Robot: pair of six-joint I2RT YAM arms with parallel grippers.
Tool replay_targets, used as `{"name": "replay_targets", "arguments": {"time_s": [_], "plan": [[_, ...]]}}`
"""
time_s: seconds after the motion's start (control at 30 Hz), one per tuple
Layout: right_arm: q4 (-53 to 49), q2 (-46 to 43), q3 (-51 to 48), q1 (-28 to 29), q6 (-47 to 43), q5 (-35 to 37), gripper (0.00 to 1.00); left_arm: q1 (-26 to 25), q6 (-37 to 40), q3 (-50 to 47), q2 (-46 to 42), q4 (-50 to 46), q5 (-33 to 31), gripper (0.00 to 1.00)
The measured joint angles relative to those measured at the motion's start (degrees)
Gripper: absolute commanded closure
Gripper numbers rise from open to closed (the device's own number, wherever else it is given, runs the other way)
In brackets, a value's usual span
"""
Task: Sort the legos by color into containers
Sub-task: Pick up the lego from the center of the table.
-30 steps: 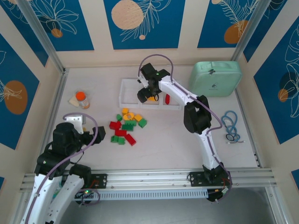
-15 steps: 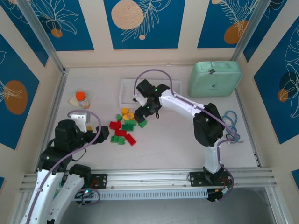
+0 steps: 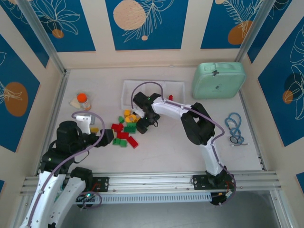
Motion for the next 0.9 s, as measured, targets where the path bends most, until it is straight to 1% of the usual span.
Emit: {"name": "replay_targets", "arguments": {"time_s": [0.17,0.37,0.63,0.7,0.77,0.9], "plan": [[-0.63,0.52,1.73,0.0,-0.15,0.22,0.31,0.0,0.0,-0.02,0.0,0.0,0.09,0.01],[-1.09,1.38,4.35,0.31,-0.46,0.79,0.45,0.0,0.0,-0.04,-0.37,0.0,0.07,0.01],[-3.08,3.34,4.37,0.98,-1.01,1.44,0.53,0.0,0.0,-0.07,-0.7,-0.02,-0.37,0.01],[-3.37,3.34,4.37,1.09,-0.98,1.73,0.59,0.02,0.0,-0.07,-0.7,-0.02,-0.39,0.01],[-3.5,3.26,4.37,1.2,-1.01,1.95,0.69,0.02,-0.02,-0.09,-0.7,0.0,-0.39,0.01],[-5.05,2.58,4.37,1.25,-1.01,1.79,0.76,0.02,-0.02,-0.09,-0.7,0.0,-0.63,0.01]]}}
